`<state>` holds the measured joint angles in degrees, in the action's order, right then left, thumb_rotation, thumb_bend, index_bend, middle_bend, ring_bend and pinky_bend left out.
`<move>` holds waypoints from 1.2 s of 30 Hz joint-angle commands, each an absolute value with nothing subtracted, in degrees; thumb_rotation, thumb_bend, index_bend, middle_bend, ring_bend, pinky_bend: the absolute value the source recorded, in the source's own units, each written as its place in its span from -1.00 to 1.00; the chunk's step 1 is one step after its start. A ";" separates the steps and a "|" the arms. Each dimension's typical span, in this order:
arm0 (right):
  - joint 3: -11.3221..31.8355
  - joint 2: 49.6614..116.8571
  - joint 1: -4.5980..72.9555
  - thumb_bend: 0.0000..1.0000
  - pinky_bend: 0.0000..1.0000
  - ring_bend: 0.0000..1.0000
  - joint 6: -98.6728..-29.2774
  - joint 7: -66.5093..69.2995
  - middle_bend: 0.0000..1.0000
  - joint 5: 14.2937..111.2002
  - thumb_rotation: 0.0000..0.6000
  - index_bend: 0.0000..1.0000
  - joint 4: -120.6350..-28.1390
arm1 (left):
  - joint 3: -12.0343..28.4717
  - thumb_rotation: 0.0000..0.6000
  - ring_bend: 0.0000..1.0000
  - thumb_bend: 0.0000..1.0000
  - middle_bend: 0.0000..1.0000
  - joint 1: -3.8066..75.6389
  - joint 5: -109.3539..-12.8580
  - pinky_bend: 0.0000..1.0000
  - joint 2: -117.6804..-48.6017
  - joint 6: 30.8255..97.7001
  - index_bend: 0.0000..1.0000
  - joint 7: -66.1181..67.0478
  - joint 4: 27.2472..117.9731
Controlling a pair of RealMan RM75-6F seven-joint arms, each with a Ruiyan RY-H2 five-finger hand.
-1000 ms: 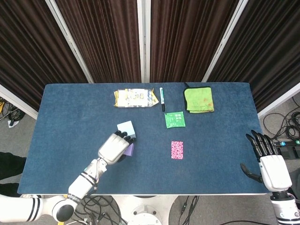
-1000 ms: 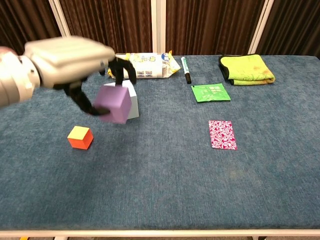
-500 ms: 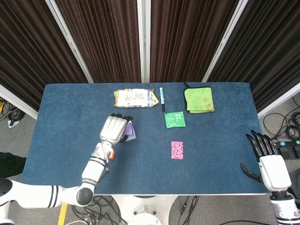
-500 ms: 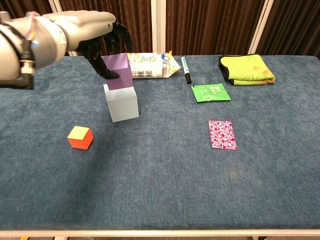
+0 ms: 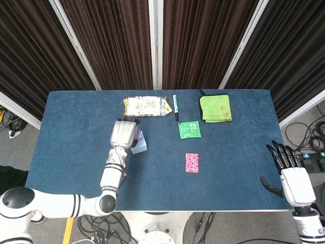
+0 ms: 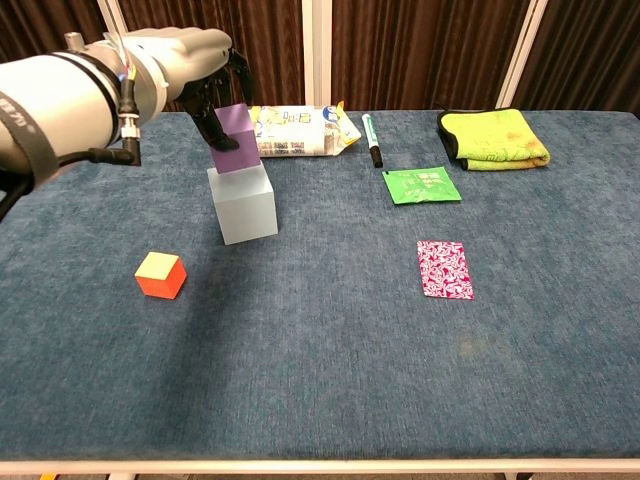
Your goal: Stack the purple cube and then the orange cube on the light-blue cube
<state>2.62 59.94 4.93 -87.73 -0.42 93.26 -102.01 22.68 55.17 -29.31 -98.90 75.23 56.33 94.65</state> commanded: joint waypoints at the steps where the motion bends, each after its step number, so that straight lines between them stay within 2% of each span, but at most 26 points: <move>1: 2.69 59.92 4.96 -0.64 -1.00 -1.00 -87.71 -0.43 -1.00 93.15 1.00 -1.00 -102.06 | 22.47 1.00 -0.34 -0.37 0.16 55.42 -28.57 -0.36 -99.05 75.75 -0.28 56.53 94.99; 9: 2.65 59.75 4.87 -0.64 -1.00 -1.00 -87.81 -0.06 -1.00 93.12 1.00 -1.00 -102.05 | 22.43 1.00 -0.34 -0.37 0.16 55.98 -26.01 -0.36 -99.24 76.71 -0.28 56.85 96.56; 36: 2.49 59.83 5.12 -0.64 -1.00 -1.00 -86.76 -0.57 -1.00 92.45 1.00 -1.00 -102.04 | 21.83 1.00 -0.34 -0.37 0.16 57.80 -21.96 -0.36 -100.62 75.19 -0.28 55.28 92.49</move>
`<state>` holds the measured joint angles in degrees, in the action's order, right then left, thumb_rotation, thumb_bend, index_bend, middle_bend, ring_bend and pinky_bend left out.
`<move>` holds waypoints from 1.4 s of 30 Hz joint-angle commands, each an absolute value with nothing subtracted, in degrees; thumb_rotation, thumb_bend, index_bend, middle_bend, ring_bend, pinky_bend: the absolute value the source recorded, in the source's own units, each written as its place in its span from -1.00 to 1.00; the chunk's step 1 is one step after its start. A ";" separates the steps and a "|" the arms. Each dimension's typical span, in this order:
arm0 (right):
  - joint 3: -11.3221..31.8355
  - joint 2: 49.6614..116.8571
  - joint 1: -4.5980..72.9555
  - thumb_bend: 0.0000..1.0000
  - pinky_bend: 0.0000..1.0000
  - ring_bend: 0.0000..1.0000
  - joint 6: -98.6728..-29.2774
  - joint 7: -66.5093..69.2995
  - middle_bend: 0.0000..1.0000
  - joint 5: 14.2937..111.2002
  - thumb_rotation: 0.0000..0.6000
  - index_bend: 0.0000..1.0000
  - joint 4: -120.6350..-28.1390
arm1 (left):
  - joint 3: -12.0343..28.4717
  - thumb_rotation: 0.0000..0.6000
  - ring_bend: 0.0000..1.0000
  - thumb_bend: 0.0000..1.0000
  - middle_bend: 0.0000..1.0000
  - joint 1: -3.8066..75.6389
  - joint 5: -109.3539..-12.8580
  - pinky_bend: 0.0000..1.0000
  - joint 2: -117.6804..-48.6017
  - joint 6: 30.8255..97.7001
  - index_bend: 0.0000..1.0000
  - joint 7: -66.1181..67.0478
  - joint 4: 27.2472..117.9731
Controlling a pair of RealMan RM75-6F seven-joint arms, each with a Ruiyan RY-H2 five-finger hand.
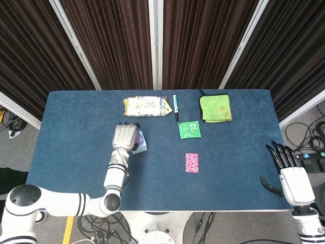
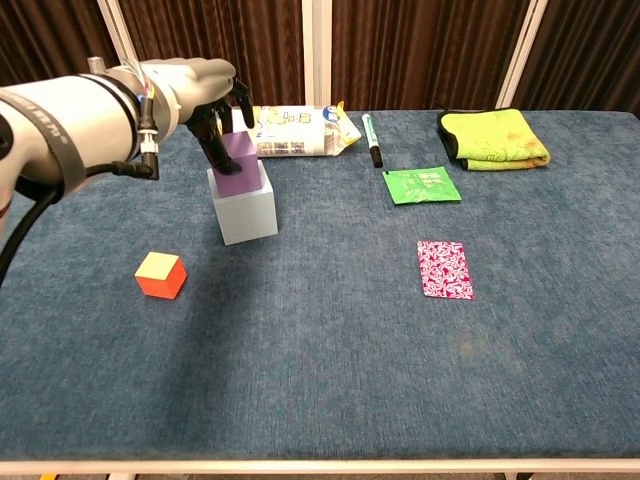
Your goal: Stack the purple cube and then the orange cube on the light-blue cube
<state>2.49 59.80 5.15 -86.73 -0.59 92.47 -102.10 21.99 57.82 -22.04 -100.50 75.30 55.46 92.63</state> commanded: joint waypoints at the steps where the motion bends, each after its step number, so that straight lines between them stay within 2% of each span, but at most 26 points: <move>1: 2.49 59.85 5.11 -0.64 -1.00 -1.00 -86.77 -0.54 -1.00 92.42 1.00 -1.00 -102.02 | 21.74 1.00 -0.34 -0.37 0.16 57.79 -22.02 -0.36 -100.70 75.12 -0.28 55.13 92.38; 8: 2.55 59.73 5.18 -0.64 -1.00 -1.00 -86.74 -0.41 -1.00 92.43 1.00 -1.00 -102.13 | 21.45 1.00 -0.34 -0.38 0.10 57.85 -22.26 -0.36 -101.10 73.98 -0.32 53.91 92.00; 13: 2.63 59.58 5.15 -0.64 -1.00 -1.00 -86.88 -0.10 -1.00 92.39 1.00 -1.00 -102.19 | 21.77 1.00 -0.47 -0.61 -0.36 57.38 -21.18 -0.42 -99.78 72.67 -0.56 52.87 93.59; 16: 2.63 59.47 5.15 -0.64 -1.00 -1.00 -86.89 0.04 -1.00 92.40 1.00 -1.00 -102.23 | 22.09 1.00 -0.53 -0.68 -0.51 57.12 -21.18 -0.48 -98.68 73.00 -0.63 52.35 94.87; 27: 2.52 59.42 5.19 -0.64 -1.00 -1.00 -86.77 -0.15 -1.00 92.54 1.00 -1.00 -102.34 | 21.24 1.00 -0.57 -0.71 -0.55 53.30 -22.48 -0.51 -90.44 78.07 -0.66 50.96 104.74; 30: 2.41 59.50 5.10 -0.64 -1.00 -1.00 -86.87 -0.01 -1.00 92.64 1.00 -1.00 -102.17 | 18.69 1.00 -0.57 -0.71 -0.54 49.65 -24.32 -0.51 -85.84 80.39 -0.66 49.30 109.35; 34: 2.45 59.57 5.07 -0.64 -1.00 -1.00 -87.00 -0.02 -1.00 92.68 1.00 -1.00 -102.08 | 14.10 1.00 -0.57 -0.71 -0.41 44.05 -28.93 -0.50 -80.40 81.54 -0.66 44.74 113.41; 39: 2.57 59.69 5.21 -0.64 -1.00 -1.00 -86.68 -0.90 -1.00 92.36 1.00 -1.00 -102.40 | 6.60 1.00 -0.56 -0.71 -0.26 38.53 -40.97 -0.42 -75.60 80.13 -0.37 38.74 112.97; 42: 2.58 59.87 5.17 -0.64 -1.00 -1.00 -86.75 -1.36 -1.00 92.35 1.00 -1.00 -102.45 | 2.53 1.00 -0.54 -0.71 -0.21 36.36 -49.58 -0.37 -73.00 75.52 -0.29 32.58 110.54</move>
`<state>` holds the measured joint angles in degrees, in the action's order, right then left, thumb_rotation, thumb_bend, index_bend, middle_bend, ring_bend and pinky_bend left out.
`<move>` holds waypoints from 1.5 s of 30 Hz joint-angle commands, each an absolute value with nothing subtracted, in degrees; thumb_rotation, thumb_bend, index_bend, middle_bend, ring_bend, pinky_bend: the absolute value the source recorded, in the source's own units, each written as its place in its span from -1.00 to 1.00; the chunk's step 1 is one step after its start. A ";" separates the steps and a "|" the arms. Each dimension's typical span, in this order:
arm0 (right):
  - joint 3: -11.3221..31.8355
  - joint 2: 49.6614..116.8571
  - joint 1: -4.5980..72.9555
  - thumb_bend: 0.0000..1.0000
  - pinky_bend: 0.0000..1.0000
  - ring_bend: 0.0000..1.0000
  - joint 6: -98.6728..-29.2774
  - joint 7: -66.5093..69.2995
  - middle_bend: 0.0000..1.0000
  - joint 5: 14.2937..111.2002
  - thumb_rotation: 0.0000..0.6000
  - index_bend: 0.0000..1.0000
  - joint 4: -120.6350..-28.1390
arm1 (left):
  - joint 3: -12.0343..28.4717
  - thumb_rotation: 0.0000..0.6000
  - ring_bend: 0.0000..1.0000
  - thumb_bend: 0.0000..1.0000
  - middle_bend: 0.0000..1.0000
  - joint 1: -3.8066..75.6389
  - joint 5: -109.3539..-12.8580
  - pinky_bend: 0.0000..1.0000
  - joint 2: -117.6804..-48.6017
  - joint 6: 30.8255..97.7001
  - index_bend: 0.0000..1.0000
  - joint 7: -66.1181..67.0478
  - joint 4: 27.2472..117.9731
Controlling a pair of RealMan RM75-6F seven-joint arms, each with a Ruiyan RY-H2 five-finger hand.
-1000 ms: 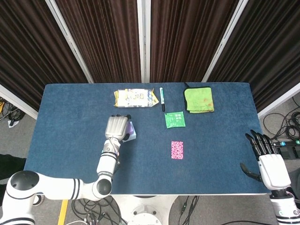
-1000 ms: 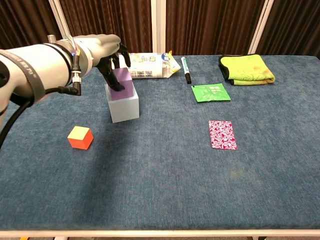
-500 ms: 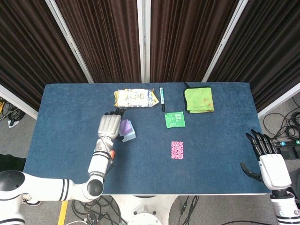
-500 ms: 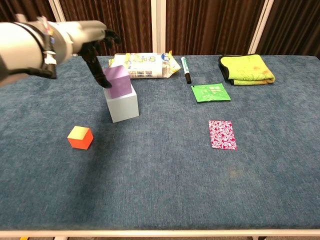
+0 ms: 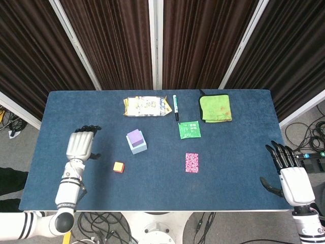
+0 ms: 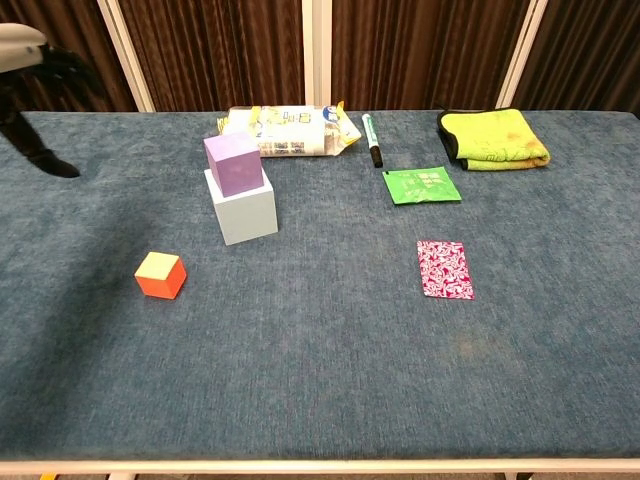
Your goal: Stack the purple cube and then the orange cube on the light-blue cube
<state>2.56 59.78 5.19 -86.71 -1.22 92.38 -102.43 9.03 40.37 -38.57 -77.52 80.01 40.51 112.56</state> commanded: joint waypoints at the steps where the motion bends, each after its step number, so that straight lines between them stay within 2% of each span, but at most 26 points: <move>1: 2.62 59.91 5.18 -0.64 -1.00 -1.00 -86.76 -1.42 -1.00 92.30 1.00 -1.00 -102.46 | 1.62 1.00 -0.53 -0.71 -0.20 36.04 -52.09 -0.34 -72.20 73.55 -0.29 30.25 109.77; 4: 2.66 59.89 5.33 -0.64 -1.00 -1.00 -86.41 -1.17 -1.00 92.04 1.00 -1.00 -102.52 | -1.92 1.00 -0.48 -0.71 -0.20 36.00 -60.97 -0.23 -68.50 64.30 -0.28 21.00 106.98; 7: 2.70 59.87 5.40 -0.64 -1.00 -1.00 -86.26 -1.02 -1.00 91.91 1.00 -1.00 -102.38 | -4.47 1.00 -0.45 -0.71 -0.18 36.23 -67.68 -0.16 -66.23 57.90 -0.29 14.35 104.25; 10: 2.68 59.95 5.38 -0.64 -1.00 -1.00 -86.33 -1.02 -1.00 91.96 1.00 -1.00 -102.32 | -6.40 1.00 -0.43 -0.71 -0.16 35.66 -74.77 -0.16 -67.03 56.69 -0.28 11.35 100.59; 15: 2.69 60.14 5.35 -0.64 -1.00 -1.00 -86.39 -1.23 -1.00 91.92 1.00 -1.00 -102.18 | -7.30 1.00 -0.43 -0.71 -0.13 34.04 -82.17 -0.18 -71.78 58.93 -0.28 9.60 94.37; 27: 2.76 60.30 5.62 -0.64 -1.00 -1.00 -85.78 -1.65 -1.00 91.48 1.00 -1.00 -102.21 | -4.11 1.00 -0.42 -0.70 -0.13 32.11 -83.71 -0.20 -80.54 61.64 -0.30 8.00 87.03; 34: 2.75 60.44 5.63 -0.64 -1.00 -1.00 -85.72 -2.06 -1.00 91.40 1.00 -1.00 -102.28 | -1.31 1.00 -0.42 -0.69 -0.13 31.84 -78.51 -0.20 -83.75 59.63 -0.30 8.75 86.71; 45: 2.83 60.60 5.68 -0.64 -1.00 -1.00 -85.57 -1.95 -1.00 90.99 1.00 -1.00 -101.96 | 0.21 1.00 -0.42 -0.61 -0.10 32.38 -76.51 -0.21 -86.76 57.42 -0.30 9.55 84.02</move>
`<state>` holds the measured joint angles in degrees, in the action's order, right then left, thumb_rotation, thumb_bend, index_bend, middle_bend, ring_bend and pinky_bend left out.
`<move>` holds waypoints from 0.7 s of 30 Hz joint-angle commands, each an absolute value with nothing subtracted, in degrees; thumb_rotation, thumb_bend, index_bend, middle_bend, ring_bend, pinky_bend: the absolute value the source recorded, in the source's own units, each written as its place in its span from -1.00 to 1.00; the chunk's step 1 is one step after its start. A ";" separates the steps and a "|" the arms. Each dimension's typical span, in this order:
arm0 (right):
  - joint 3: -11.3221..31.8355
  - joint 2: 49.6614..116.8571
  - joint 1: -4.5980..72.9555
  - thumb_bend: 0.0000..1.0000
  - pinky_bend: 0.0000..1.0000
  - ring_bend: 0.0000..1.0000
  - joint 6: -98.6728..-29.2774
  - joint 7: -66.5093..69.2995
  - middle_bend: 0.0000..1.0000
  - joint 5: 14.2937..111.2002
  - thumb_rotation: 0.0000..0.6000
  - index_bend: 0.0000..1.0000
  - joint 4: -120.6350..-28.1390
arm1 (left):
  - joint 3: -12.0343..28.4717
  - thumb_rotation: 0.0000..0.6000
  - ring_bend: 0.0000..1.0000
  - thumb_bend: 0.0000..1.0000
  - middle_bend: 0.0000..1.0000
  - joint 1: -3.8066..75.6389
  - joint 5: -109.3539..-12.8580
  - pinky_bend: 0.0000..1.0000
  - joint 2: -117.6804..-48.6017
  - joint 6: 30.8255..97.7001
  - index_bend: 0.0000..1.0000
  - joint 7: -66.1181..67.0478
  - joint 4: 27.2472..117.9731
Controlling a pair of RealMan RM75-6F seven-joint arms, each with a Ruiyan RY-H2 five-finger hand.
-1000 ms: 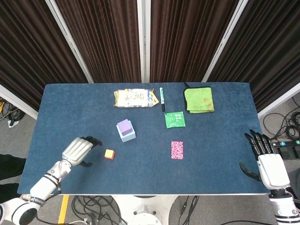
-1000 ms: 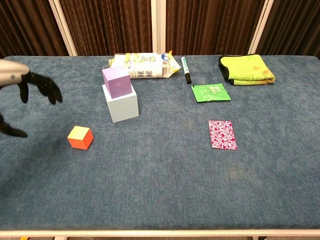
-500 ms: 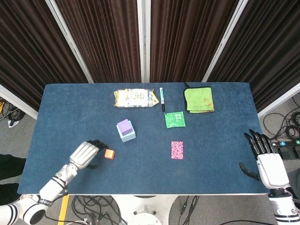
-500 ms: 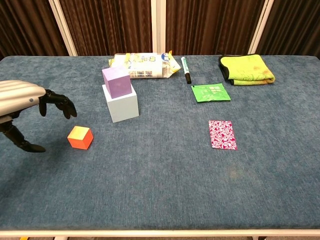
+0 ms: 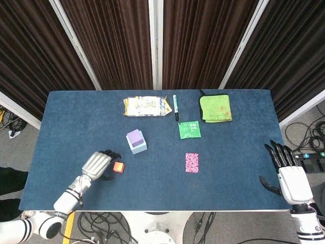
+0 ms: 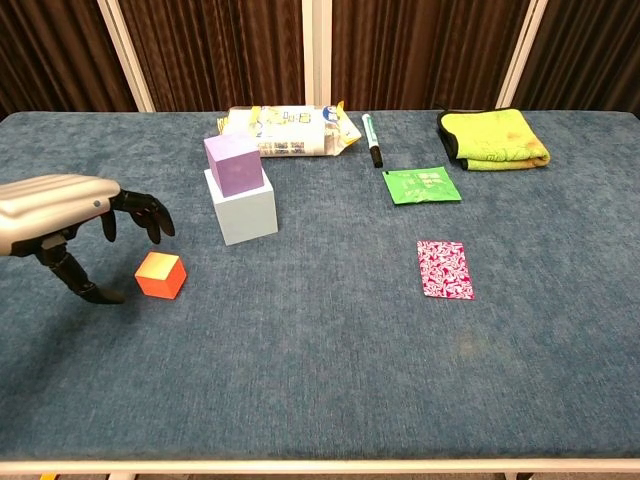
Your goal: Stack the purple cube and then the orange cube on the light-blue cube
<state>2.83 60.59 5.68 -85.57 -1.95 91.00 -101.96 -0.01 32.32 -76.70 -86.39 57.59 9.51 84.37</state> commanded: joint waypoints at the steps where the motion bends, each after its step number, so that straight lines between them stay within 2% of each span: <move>1: 2.86 60.59 5.70 -0.64 -1.00 -1.00 -85.55 -1.96 -1.00 90.98 1.00 -1.00 -101.98 | 0.37 1.00 -0.42 -0.61 -0.09 32.41 -76.37 -0.21 -87.01 57.30 -0.30 9.52 83.82; 21: 3.10 60.39 5.84 -0.64 -1.00 -1.00 -85.25 -1.74 -1.00 90.29 1.00 -1.00 -102.05 | 1.64 1.00 -0.30 -0.42 0.09 31.84 -75.26 -0.19 -91.16 57.13 -0.21 8.30 80.36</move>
<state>3.09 60.40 5.84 -85.26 -1.74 90.28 -102.04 1.57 31.94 -75.17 -91.00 56.97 8.39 80.48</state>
